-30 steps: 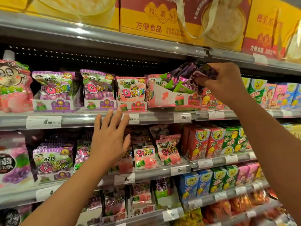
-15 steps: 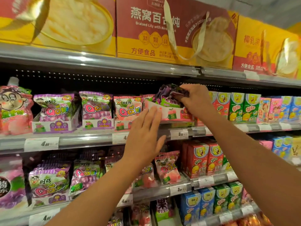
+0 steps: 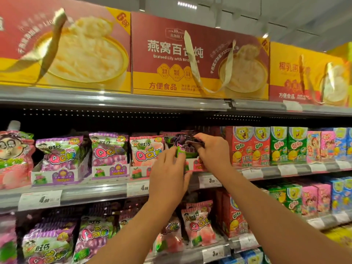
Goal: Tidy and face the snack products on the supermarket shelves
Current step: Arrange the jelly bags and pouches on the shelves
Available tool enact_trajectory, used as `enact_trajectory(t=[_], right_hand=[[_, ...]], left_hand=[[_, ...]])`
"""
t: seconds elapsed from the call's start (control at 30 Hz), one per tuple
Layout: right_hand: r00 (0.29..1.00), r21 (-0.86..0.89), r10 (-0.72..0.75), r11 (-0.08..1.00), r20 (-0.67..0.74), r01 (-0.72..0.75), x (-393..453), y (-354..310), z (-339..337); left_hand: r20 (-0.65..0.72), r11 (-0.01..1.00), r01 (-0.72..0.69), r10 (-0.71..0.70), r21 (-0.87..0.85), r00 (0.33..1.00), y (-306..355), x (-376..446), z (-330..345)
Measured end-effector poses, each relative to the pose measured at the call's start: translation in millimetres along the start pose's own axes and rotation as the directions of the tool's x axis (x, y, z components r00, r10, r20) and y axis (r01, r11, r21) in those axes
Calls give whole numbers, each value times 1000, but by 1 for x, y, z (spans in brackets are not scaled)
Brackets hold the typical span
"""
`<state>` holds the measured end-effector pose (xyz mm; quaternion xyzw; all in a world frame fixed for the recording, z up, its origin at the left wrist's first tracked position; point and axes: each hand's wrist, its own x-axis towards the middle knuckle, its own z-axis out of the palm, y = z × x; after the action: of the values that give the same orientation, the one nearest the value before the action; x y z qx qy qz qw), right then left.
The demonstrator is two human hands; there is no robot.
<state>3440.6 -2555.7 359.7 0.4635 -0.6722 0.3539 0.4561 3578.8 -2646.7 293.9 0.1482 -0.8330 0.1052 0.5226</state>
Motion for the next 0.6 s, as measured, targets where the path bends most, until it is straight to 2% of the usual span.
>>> enact_trajectory(t=[0.07,0.2,0.43,0.6], right_hand=[[1000,-18,20,1000,9,-20,5,3,9],[990,-96,73,993,121,-62,15,8,22],[974,17,95,995,207,-101,34,12,25],[957,112,163,975,240,-194,43,13,24]], left_hand=[[32,997,27,-29,73,999,-3,7,0],[86,985,47,-62,168,994,-13,17,3],[13,987,23,-26,161,1000,-22,19,7],[139,963,138,-173,232,975,-22,33,9]])
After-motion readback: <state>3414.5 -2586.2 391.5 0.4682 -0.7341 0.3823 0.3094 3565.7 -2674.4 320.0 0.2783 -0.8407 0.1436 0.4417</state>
